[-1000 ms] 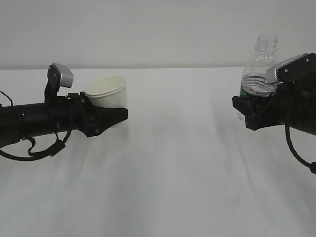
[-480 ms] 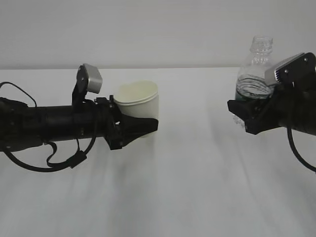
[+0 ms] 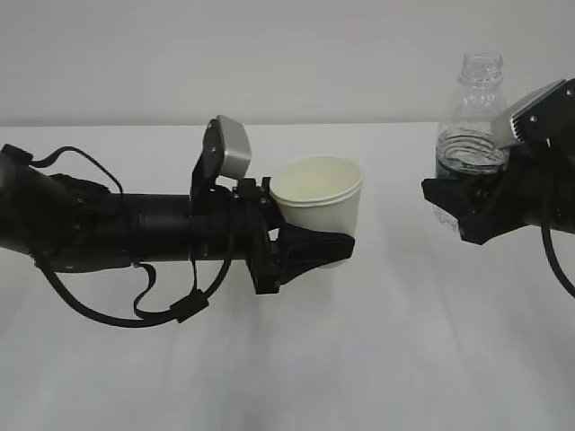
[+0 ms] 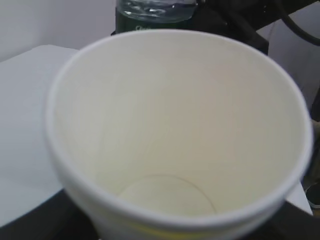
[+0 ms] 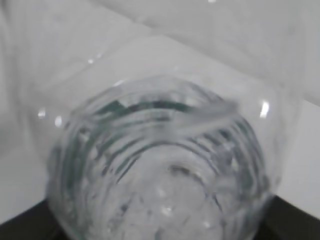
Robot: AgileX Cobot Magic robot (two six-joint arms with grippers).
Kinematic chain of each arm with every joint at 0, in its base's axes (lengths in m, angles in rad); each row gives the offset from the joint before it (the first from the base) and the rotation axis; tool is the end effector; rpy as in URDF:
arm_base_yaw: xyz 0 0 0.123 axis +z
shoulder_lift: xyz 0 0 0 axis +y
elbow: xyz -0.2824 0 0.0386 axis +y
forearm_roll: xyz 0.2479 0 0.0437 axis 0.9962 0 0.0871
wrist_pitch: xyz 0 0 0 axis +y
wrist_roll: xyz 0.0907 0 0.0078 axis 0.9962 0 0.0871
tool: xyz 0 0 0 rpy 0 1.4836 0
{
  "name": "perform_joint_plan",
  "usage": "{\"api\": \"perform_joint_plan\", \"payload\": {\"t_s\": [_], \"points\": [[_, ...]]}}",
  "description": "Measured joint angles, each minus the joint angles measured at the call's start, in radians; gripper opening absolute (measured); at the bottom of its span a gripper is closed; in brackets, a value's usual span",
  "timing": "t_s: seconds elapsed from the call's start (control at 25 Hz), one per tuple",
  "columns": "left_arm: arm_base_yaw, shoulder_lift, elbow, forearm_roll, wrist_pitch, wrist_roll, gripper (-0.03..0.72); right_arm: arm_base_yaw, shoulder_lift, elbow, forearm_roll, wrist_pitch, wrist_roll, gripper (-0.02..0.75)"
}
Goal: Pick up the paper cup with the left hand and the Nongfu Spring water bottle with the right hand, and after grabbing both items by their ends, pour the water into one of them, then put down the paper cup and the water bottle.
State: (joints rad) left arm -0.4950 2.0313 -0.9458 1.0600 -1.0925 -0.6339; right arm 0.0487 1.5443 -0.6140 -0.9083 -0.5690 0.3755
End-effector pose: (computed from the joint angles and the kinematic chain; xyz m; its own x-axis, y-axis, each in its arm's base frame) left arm 0.2924 -0.2379 0.1460 -0.1591 0.1245 -0.9794 0.9721 0.1931 -0.1334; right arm 0.2856 0.0526 0.1964 -0.2231 -0.4037 -0.8873 -0.5763 0.7887 -0.2140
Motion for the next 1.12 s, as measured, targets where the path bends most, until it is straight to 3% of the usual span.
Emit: {"api": "perform_joint_plan", "payload": {"t_s": [0.4,0.68,1.12], "points": [[-0.087,0.000,-0.041,-0.032,0.053,0.000,0.473,0.000,-0.102,0.000,-0.133,0.106,0.057,0.468],[-0.091,0.000,-0.041,-0.053,0.062,0.000,0.473,0.000,-0.125,0.002,-0.190,0.132,0.080,0.467],[-0.091,0.000,-0.041,-0.053,0.062,0.000,0.471,0.000,-0.125,0.004,-0.189,0.100,0.155,0.467]]}}
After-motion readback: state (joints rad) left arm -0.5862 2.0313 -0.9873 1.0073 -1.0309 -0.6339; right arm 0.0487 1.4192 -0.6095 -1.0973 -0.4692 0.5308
